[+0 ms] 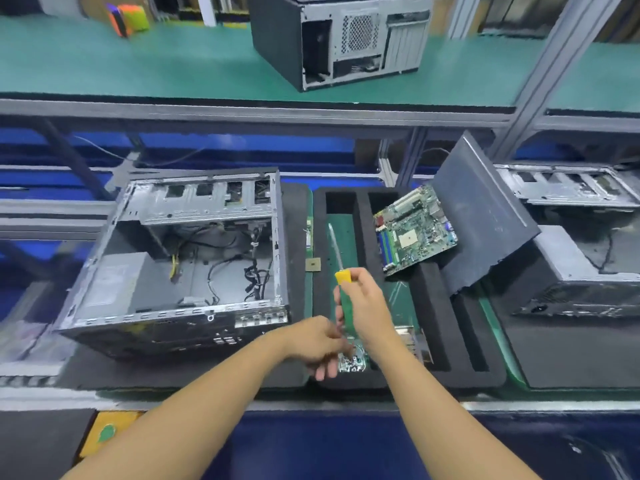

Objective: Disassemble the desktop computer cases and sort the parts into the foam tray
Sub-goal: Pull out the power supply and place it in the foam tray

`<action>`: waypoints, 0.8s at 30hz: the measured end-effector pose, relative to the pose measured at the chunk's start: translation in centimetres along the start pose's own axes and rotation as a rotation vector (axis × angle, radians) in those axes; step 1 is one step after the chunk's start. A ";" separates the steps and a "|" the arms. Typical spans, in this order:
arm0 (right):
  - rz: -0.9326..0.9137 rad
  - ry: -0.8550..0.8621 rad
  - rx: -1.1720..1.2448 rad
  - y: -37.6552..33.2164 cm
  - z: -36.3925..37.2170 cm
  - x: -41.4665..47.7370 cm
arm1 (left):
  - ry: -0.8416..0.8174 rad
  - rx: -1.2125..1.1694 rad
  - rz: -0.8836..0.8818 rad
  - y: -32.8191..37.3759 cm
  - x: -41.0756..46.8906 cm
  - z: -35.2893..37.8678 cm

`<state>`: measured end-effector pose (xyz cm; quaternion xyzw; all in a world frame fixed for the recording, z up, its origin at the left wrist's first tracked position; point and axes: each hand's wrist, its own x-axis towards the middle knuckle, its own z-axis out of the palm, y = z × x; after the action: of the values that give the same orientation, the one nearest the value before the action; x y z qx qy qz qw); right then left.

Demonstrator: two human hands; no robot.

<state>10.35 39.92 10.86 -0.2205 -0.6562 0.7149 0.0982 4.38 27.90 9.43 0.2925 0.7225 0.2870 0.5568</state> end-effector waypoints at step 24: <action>0.329 -0.546 -1.672 3.2 26.7 15.8 | 0.261 0.916 -0.351 -17.5 -21.4 -24.4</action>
<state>-15.04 22.41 5.92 -0.1337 -0.9235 0.0354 -0.3579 -16.72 -1.78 15.36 0.3426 0.8760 -0.1234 0.3163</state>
